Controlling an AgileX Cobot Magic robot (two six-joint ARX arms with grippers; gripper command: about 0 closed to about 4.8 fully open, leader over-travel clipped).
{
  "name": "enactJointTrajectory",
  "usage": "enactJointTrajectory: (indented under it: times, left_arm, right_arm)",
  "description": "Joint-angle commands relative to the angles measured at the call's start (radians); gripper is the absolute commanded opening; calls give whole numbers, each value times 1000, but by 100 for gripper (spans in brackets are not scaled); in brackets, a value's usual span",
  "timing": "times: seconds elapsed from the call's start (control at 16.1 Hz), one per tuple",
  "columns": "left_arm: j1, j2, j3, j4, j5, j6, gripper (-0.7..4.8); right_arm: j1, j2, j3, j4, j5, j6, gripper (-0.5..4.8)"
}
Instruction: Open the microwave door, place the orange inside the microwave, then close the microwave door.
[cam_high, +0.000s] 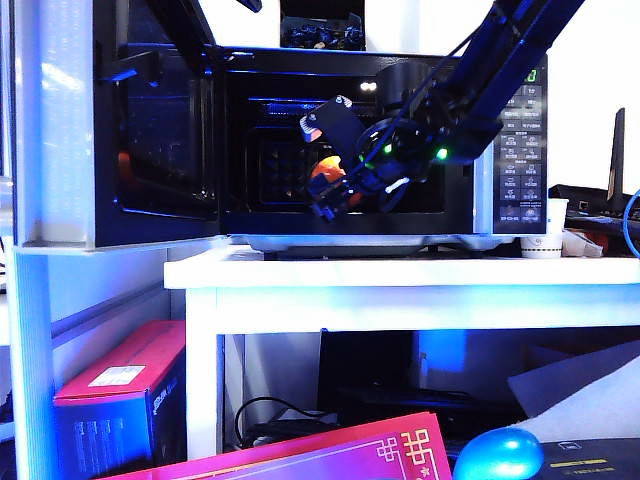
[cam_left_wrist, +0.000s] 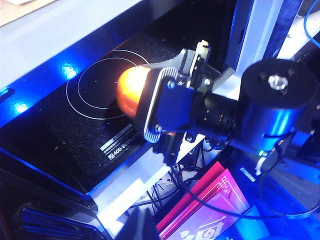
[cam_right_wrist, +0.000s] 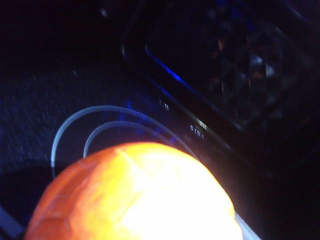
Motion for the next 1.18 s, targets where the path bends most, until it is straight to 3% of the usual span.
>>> enactJointTrajectory:
  times: [0.06,0.62,1.18]
  left_arm:
    - [0,-2,2,14,6,-1,-5]
    - [0,-1,2,13,7,-5,-5]
    - [0,-1,2,10,7,-5,-5]
  right_arm:
    - [0,7,0,43,2,-2,53]
    - [-12,79,84,66,9,28,54]
    - [-17,139,208,56,9,194,53]
